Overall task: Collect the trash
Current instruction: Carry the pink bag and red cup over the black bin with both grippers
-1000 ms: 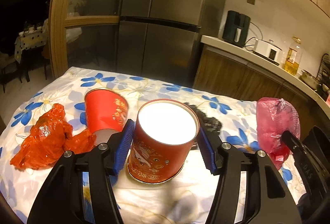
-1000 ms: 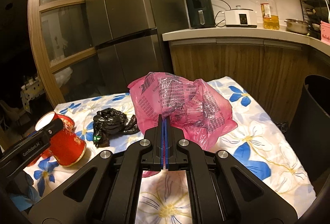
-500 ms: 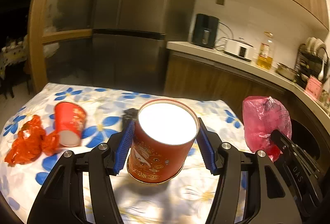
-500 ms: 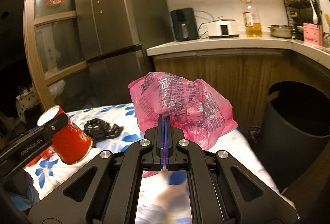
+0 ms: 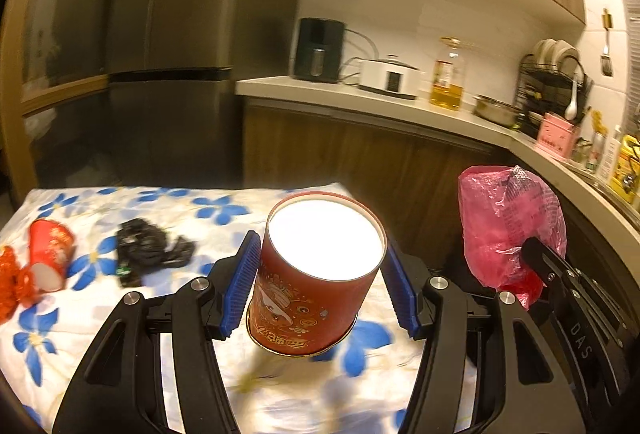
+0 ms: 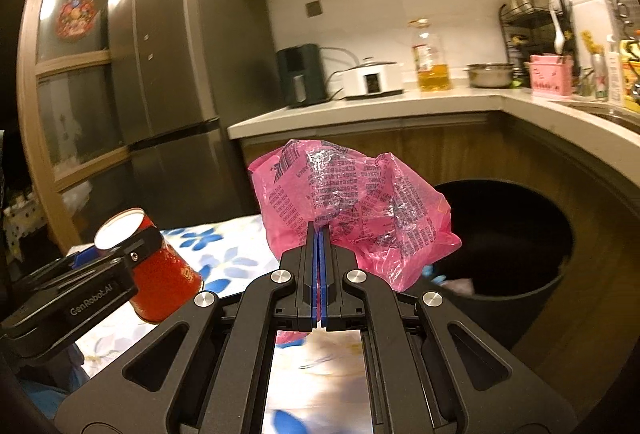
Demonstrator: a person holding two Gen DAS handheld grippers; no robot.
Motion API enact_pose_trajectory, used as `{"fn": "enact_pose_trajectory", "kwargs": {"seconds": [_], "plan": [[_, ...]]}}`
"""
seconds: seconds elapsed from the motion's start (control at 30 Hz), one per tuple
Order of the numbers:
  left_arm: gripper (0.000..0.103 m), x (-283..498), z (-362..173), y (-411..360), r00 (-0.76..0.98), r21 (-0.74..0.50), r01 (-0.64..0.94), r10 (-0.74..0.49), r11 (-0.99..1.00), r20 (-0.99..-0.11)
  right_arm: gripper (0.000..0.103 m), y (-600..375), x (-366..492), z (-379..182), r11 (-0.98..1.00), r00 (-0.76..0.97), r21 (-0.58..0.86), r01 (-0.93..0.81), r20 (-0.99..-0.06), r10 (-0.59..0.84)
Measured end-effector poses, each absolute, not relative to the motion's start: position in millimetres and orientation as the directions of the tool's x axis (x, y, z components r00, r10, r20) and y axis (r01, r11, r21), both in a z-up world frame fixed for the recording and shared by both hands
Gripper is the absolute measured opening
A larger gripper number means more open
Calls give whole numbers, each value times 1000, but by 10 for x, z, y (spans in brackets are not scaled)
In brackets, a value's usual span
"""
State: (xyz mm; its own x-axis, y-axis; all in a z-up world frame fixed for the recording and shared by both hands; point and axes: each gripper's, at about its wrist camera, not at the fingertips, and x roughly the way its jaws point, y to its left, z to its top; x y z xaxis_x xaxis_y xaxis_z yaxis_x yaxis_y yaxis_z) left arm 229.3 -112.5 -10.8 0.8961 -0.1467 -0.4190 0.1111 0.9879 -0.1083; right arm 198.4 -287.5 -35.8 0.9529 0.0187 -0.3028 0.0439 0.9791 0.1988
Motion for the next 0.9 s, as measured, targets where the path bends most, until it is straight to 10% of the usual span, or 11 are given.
{"fn": "enact_pose_trajectory", "kwargs": {"seconds": [0.9], "plan": [[58, 2708, -30, -2994, 830, -72, 394, -389, 916, -400, 1, -4222, 2062, -408, 957, 933, 178, 228, -322, -163]]}}
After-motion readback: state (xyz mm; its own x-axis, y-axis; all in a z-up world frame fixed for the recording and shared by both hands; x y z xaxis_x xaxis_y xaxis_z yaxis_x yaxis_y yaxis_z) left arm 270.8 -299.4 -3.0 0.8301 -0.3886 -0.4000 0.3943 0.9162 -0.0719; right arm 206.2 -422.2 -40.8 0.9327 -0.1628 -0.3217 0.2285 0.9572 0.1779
